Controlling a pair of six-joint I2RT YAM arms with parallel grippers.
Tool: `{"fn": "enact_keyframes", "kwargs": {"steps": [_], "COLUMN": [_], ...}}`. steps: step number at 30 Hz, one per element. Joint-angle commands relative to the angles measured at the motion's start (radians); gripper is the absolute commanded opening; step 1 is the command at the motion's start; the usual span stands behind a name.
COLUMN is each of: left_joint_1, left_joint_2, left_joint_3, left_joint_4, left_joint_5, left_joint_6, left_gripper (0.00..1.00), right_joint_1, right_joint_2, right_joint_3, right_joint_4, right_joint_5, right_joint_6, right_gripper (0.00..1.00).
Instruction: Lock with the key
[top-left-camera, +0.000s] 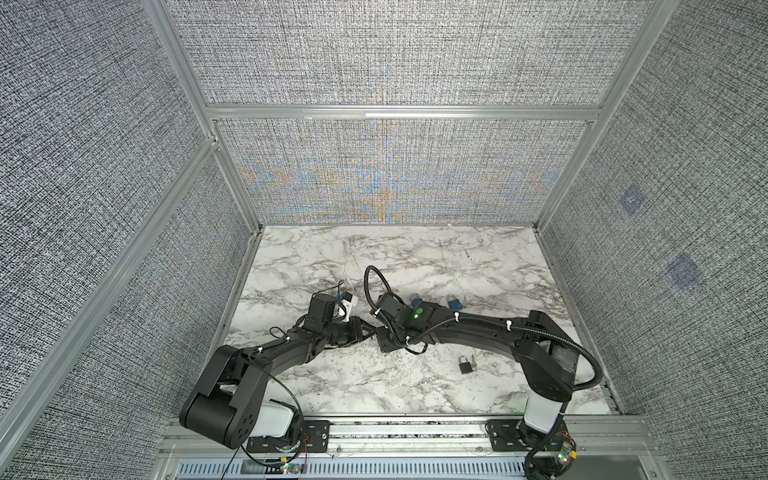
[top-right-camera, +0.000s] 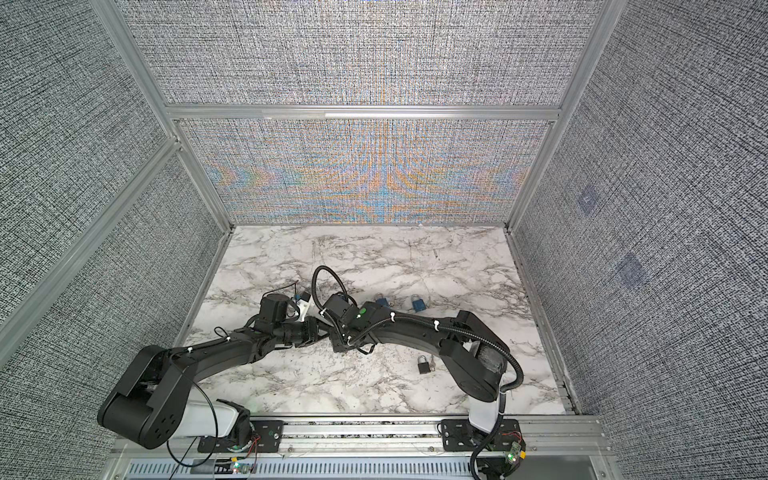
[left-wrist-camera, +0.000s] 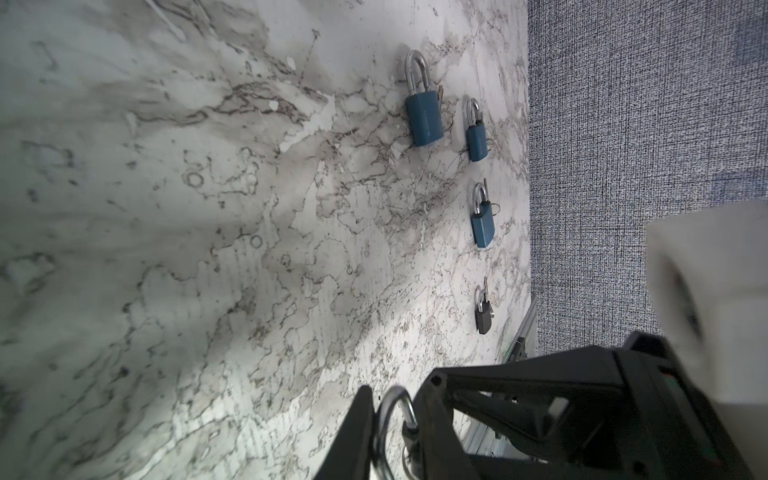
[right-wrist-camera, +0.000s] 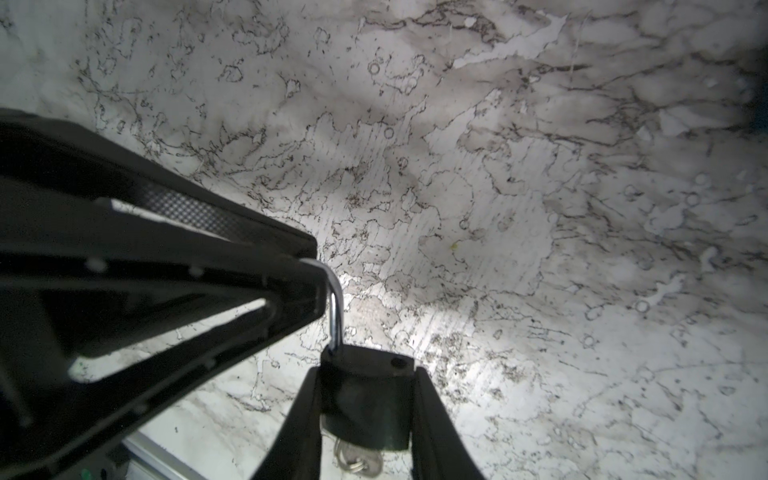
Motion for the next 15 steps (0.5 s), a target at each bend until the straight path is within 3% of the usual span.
{"fn": "enact_keyframes", "kwargs": {"steps": [1, 6, 10, 12, 13, 15], "left_joint_1": [-0.001, -0.002, -0.002, -0.003, -0.003, -0.003], "left_joint_2": [0.004, 0.013, 0.022, 0.027, 0.028, 0.025], "left_joint_3": [-0.001, -0.003, -0.004, -0.007, -0.010, -0.016], "left_joint_4": [0.030, 0.038, 0.042, 0.049, 0.056, 0.074], "left_joint_5": [0.018, 0.025, 0.027, 0.031, 0.031, 0.029], "left_joint_6": [0.002, -0.001, -0.004, -0.009, -0.017, -0.044], "left_gripper": [0.21, 0.15, 0.00, 0.00, 0.00, 0.00], "right_joint_1": [0.001, 0.001, 0.000, -0.001, -0.003, -0.009], "right_joint_2": [-0.008, -0.010, -0.016, -0.022, -0.027, -0.048], "right_joint_3": [0.008, 0.009, 0.005, -0.002, -0.012, -0.047], "right_joint_4": [0.017, 0.017, 0.023, 0.038, 0.054, 0.105], "right_joint_5": [0.003, 0.003, 0.008, 0.007, -0.002, -0.037], "right_joint_6": [0.008, 0.007, 0.009, 0.011, 0.007, 0.002], "right_gripper": [0.24, 0.24, 0.24, 0.24, 0.28, 0.46]}}
